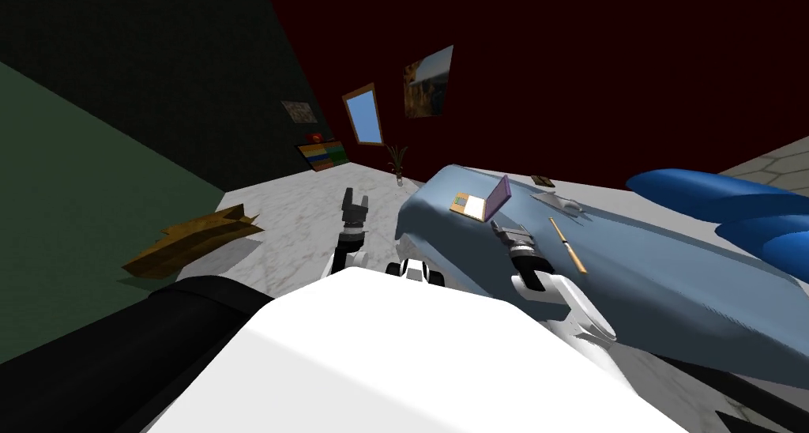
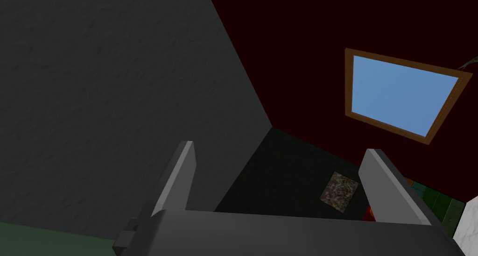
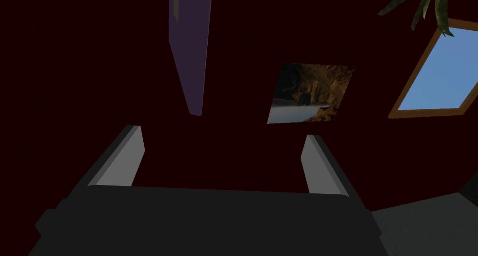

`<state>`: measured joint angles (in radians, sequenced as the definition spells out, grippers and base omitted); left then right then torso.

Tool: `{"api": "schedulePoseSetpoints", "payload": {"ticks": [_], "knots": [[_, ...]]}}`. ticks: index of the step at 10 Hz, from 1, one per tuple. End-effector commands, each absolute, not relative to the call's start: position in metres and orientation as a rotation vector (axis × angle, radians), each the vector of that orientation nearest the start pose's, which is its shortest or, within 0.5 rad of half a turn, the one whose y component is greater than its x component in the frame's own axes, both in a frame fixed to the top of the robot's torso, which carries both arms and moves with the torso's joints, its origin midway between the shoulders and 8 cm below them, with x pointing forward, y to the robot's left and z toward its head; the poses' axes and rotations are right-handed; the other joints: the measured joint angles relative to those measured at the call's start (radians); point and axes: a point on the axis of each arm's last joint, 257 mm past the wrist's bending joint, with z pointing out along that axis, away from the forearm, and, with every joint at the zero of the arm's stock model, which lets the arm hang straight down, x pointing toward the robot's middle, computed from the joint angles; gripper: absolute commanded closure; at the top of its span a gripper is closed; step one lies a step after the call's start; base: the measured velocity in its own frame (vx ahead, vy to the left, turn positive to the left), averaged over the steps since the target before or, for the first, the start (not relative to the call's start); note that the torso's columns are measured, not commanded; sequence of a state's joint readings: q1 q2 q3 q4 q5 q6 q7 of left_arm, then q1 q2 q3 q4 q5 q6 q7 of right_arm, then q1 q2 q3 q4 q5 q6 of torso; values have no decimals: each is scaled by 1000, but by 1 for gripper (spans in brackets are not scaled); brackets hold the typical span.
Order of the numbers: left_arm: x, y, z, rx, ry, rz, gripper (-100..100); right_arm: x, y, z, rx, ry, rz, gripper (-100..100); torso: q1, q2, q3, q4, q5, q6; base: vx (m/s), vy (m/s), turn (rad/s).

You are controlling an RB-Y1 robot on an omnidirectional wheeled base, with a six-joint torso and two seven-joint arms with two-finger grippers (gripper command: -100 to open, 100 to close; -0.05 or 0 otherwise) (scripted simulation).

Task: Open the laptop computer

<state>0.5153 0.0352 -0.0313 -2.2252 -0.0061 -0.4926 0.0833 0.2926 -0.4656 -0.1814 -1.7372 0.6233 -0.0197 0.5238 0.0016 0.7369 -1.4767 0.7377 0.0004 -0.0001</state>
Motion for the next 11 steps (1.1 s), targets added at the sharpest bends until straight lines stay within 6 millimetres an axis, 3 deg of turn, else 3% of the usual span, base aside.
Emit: {"api": "schedulePoseSetpoints", "payload": {"ticks": [1, 2, 3, 7, 11], "knots": [[356, 269, -8, -731, 676, -1383, 0, 449, -483, -216, 12, 1641, -333, -100, 0, -1, 0, 0, 0, 0, 50, 66, 37], [356, 269, -8, -731, 676, -1383, 0, 449, -502, -215, -22, 1655, -414, -100, -2, 1, 1, 0, -1, 1, 34, 47, 86], [356, 269, -8, -731, 676, -1383, 0, 449, -503, -216, -20, 1658, -415, -100, -4, 2, 1, 1, -1, 0, 28, 28, 43], [356, 269, -8, -731, 676, -1383, 0, 445, -577, -208, -134, 1703, -731, -100, 1, 0, 0, 0, 0, 0, 54, 70, 119], [356, 269, -8, -731, 676, -1383, 0, 436, -639, -189, -218, 1719, -995, -100, -2, 2, 1, 1, -1, 0, 64, 63, 104]]}}
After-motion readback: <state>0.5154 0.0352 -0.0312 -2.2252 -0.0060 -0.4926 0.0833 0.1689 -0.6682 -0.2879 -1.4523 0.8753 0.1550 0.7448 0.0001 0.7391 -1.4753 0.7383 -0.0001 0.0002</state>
